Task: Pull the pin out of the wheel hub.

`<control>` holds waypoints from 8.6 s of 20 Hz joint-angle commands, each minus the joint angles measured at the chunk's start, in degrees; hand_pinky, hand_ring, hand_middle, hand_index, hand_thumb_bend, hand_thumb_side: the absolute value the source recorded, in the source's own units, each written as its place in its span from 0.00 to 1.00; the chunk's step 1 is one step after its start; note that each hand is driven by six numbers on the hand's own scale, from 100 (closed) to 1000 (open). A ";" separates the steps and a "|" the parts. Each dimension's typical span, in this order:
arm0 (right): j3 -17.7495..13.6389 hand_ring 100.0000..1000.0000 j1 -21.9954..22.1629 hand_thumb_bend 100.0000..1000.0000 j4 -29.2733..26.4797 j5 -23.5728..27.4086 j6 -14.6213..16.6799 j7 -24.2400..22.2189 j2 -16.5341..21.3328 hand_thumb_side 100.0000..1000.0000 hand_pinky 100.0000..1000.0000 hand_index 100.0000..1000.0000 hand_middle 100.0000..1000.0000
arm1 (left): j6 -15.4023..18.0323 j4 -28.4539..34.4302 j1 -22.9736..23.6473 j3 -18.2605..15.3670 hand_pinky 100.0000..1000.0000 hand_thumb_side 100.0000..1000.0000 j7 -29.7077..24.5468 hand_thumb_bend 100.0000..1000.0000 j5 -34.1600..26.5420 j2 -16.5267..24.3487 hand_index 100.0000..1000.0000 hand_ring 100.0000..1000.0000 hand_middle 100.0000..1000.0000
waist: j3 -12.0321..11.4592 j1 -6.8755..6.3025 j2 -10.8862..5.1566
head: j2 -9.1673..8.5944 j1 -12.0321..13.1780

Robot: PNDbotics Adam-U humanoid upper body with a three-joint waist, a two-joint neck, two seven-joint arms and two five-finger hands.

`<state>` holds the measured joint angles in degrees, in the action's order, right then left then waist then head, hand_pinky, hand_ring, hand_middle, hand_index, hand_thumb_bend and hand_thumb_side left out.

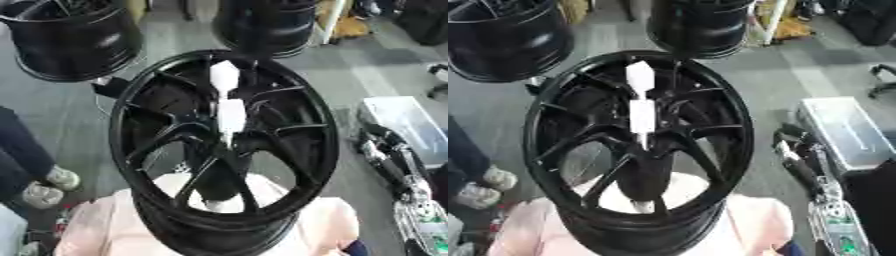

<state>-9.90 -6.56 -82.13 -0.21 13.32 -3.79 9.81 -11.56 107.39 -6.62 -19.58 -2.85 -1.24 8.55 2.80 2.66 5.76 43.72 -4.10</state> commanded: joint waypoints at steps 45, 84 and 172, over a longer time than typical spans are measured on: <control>16.36 0.71 -43.25 0.24 10.29 -7.45 10.66 -24.31 25.34 0.36 0.73 0.88 0.81 | 0.20 0.69 -0.24 1.52 0.65 0.58 -2.31 0.15 0.31 1.28 0.57 0.54 0.54 | -3.28 0.77 -0.85 | -0.36 -1.55; 26.56 0.82 -54.13 0.30 30.73 -19.84 25.93 -48.18 12.18 0.25 0.80 0.91 0.84 | 0.06 0.91 -0.76 1.94 0.65 0.59 -3.63 0.15 0.58 1.53 0.57 0.54 0.54 | -6.33 1.95 0.38 | -1.75 -3.65; -12.64 0.64 -4.33 0.11 18.81 -5.07 5.98 16.10 7.82 0.43 0.66 0.86 0.79 | 0.01 0.79 -0.14 0.31 0.65 0.59 -2.16 0.14 0.57 1.07 0.57 0.54 0.54 | -1.39 0.53 -0.03 | -1.28 -0.41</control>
<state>-22.79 -10.61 -60.49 -4.66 19.37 12.11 17.48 -11.65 107.35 -6.11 -19.04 -4.97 -0.53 9.05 1.33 3.27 6.38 42.67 -4.43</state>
